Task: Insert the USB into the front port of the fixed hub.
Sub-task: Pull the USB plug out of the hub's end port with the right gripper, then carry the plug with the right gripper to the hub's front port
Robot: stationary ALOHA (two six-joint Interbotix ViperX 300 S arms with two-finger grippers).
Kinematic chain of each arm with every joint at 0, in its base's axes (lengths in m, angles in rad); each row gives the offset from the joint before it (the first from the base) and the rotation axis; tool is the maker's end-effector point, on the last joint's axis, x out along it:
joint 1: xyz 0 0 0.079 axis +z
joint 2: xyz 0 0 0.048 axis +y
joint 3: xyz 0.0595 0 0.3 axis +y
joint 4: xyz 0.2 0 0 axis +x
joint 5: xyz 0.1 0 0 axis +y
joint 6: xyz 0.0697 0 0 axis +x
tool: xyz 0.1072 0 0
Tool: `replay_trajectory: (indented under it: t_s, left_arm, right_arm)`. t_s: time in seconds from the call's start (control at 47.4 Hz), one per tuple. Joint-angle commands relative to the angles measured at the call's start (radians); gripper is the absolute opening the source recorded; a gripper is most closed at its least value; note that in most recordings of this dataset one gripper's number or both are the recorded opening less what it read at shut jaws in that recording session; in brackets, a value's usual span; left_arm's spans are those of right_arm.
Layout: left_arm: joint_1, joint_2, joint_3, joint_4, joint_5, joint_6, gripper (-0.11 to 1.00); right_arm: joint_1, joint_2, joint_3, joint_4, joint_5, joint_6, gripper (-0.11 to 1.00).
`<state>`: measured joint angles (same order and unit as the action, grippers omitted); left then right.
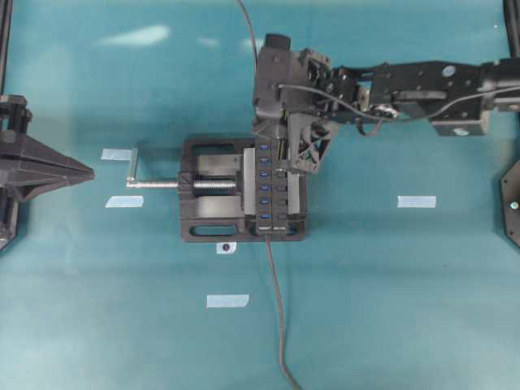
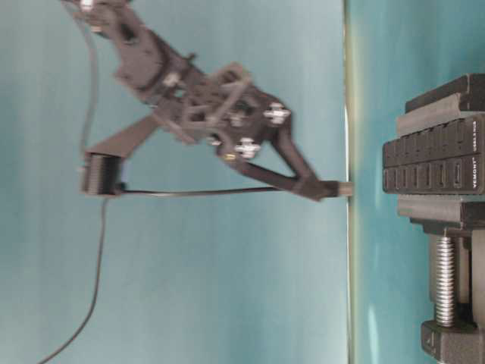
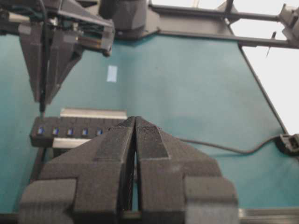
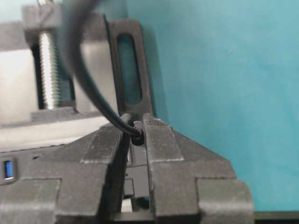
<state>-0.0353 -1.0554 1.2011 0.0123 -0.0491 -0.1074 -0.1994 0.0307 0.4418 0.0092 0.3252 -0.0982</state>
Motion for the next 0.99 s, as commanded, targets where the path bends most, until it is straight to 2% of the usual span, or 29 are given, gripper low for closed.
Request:
replay_trajectory:
  t_s: [0.0,0.232,0.549,0.971]
  left_arm:
    - [0.003,0.000,-0.008,0.002,-0.008,-0.005,0.00]
    - [0.003,0.000,-0.008,0.002,-0.006,-0.005,0.00]
    - [0.003,0.000,-0.008,0.002,-0.006,-0.005,0.00]
    - [0.006,-0.031,0.009,0.002,-0.005,-0.003,0.00]
  right_arm:
    - [0.015,-0.052,-0.025,0.006,0.011,0.003,0.10]
    - [0.054,-0.089,-0.018,0.025,0.012,0.011,0.10]
    - [0.106,-0.098,-0.002,0.023,0.008,0.106,0.10]
    - [0.173,-0.089,0.028,0.023,0.006,0.127,0.10]
